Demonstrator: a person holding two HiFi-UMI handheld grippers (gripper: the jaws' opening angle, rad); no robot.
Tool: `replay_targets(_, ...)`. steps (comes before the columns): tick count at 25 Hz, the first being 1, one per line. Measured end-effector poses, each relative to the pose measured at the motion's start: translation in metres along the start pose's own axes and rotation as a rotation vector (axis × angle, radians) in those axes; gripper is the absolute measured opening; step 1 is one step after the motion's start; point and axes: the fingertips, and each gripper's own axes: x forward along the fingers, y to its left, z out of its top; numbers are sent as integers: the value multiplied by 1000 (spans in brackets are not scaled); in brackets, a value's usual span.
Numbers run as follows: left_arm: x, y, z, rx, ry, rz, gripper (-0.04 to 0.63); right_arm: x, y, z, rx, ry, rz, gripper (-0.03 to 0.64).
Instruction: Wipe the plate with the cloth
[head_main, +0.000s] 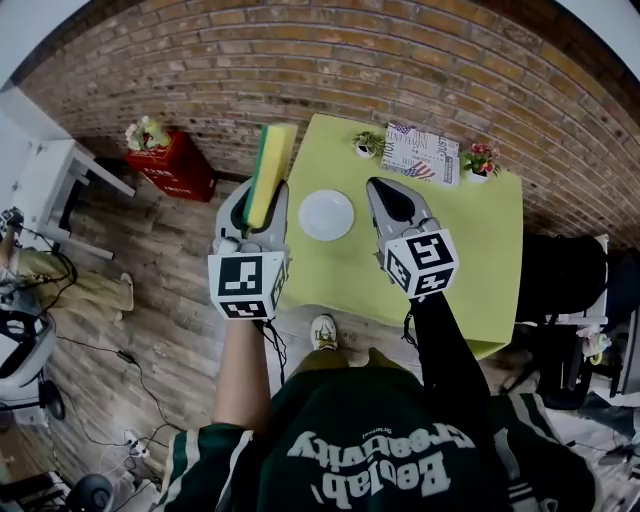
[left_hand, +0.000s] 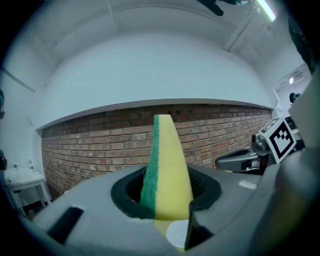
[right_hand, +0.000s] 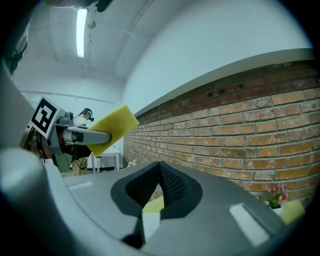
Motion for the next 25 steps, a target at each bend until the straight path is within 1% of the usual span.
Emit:
replay_targets(2,12,2,-1,-6,-16,-43,140,12,-6,-3,5,8,-15,14)
replay_targets(5,27,2,1,-35,-45,-121,140,24,-13,-5,9,17,-39,14)
replay_targets(7,35,3,3,-50,-61,-154,138,30,-18,-6,8,21,-56,14)
replay_targets(11,46,11,6,-64,-97,-176,137,41,-25,-8,7,29,-88,14)
replay_targets(14,53,18,7,-57,-112,-182,135,46,-27,-8,5,33,-106,14)
replay_targets(18,60,21,2,-70,-109,-200,132,49,-29,-10,5,36,-126,14)
replay_targets(25,68,15,-7,-66,-81,-225,132,47,-34,-16,14,40,-143,14)
